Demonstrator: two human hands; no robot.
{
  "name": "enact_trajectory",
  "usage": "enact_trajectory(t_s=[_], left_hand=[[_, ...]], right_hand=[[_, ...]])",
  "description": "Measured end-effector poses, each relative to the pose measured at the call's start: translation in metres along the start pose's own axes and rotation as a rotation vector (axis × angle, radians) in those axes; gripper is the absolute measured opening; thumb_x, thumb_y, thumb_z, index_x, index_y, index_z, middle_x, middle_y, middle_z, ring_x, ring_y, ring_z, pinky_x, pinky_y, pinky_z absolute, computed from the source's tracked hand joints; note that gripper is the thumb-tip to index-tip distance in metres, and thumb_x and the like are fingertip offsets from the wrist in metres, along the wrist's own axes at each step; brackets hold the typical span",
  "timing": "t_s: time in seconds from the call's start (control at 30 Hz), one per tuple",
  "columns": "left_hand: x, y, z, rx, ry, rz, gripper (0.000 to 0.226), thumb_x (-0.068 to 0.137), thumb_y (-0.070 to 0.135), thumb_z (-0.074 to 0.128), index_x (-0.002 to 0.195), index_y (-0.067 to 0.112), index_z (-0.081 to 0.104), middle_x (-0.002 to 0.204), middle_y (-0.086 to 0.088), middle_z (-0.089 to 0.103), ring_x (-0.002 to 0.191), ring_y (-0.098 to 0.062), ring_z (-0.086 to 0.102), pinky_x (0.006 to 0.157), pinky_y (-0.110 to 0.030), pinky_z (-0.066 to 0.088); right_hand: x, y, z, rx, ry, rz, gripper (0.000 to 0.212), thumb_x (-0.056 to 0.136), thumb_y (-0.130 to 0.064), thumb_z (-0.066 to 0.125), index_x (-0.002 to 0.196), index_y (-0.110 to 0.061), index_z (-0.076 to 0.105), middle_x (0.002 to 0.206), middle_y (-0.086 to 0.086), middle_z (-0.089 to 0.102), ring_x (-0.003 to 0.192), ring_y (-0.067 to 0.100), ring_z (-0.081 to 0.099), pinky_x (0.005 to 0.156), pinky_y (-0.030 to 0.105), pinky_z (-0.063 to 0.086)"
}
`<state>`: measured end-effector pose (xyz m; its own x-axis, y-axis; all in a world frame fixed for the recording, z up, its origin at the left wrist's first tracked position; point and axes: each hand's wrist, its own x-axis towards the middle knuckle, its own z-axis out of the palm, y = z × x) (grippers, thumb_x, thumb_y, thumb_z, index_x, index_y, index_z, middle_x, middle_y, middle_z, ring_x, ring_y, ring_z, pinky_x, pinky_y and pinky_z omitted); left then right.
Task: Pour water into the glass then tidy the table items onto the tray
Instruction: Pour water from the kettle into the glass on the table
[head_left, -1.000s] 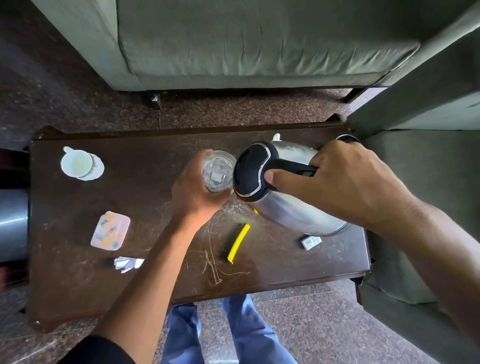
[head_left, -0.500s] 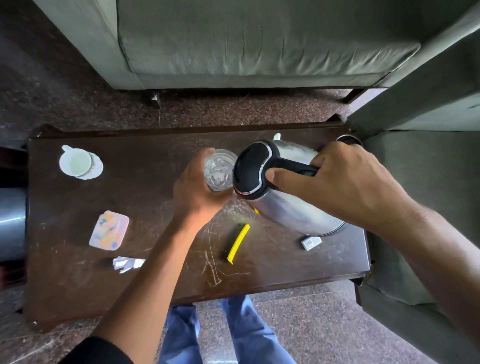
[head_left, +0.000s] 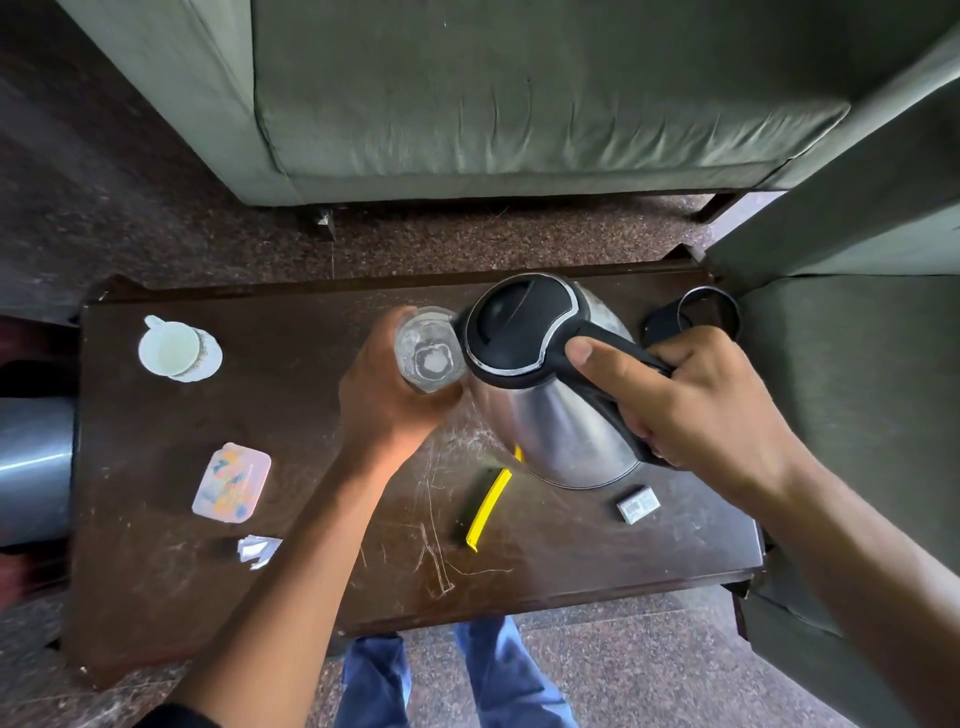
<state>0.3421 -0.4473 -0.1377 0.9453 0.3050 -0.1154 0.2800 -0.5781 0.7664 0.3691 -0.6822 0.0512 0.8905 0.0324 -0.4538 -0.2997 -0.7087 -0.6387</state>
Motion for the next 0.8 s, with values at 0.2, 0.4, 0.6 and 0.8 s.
enact_trajectory(t_s=[0.2, 0.4, 0.6, 0.8], left_hand=[[0.011, -0.01, 0.0, -0.019, 0.028, -0.025, 0.084, 0.067, 0.049, 0.098, 0.139, 0.039, 0.055, 0.125, 0.022, 0.07, 0.11, 0.005, 0.066, 0.094, -0.006, 0.042], [0.028, -0.02, 0.008, -0.05, 0.042, -0.035, 0.081, 0.062, 0.057, 0.089, 0.134, 0.038, 0.056, 0.109, 0.037, 0.062, 0.1, 0.03, 0.055, 0.085, 0.009, 0.033], [0.042, -0.041, 0.021, -0.025, 0.058, -0.036, 0.084, 0.066, 0.039, 0.1, 0.138, 0.031, 0.057, 0.121, 0.024, 0.064, 0.109, 0.006, 0.06, 0.089, 0.001, 0.038], [0.045, -0.05, 0.032, -0.008, 0.06, -0.009, 0.088, 0.066, 0.04, 0.1, 0.138, 0.03, 0.052, 0.125, 0.022, 0.061, 0.112, 0.002, 0.059, 0.094, -0.021, 0.045]], right_hand=[[0.005, 0.017, 0.015, 0.288, 0.055, -0.041, 0.089, 0.075, -0.073, 0.069, 0.057, 0.006, 0.032, 0.052, 0.016, 0.023, 0.05, 0.022, 0.021, 0.051, 0.04, 0.023], [0.012, 0.033, 0.033, 0.515, 0.124, -0.099, 0.078, 0.085, -0.064, 0.068, 0.045, -0.005, 0.038, 0.042, 0.009, 0.03, 0.042, 0.019, 0.028, 0.047, 0.026, 0.026], [0.016, 0.038, 0.045, 0.629, 0.186, -0.138, 0.084, 0.081, -0.079, 0.066, 0.043, -0.007, 0.043, 0.038, 0.003, 0.036, 0.039, 0.019, 0.031, 0.048, 0.024, 0.029], [0.02, 0.04, 0.054, 0.636, 0.242, -0.129, 0.087, 0.081, -0.082, 0.063, 0.043, -0.006, 0.045, 0.037, 0.006, 0.04, 0.039, 0.02, 0.037, 0.048, 0.025, 0.033]])
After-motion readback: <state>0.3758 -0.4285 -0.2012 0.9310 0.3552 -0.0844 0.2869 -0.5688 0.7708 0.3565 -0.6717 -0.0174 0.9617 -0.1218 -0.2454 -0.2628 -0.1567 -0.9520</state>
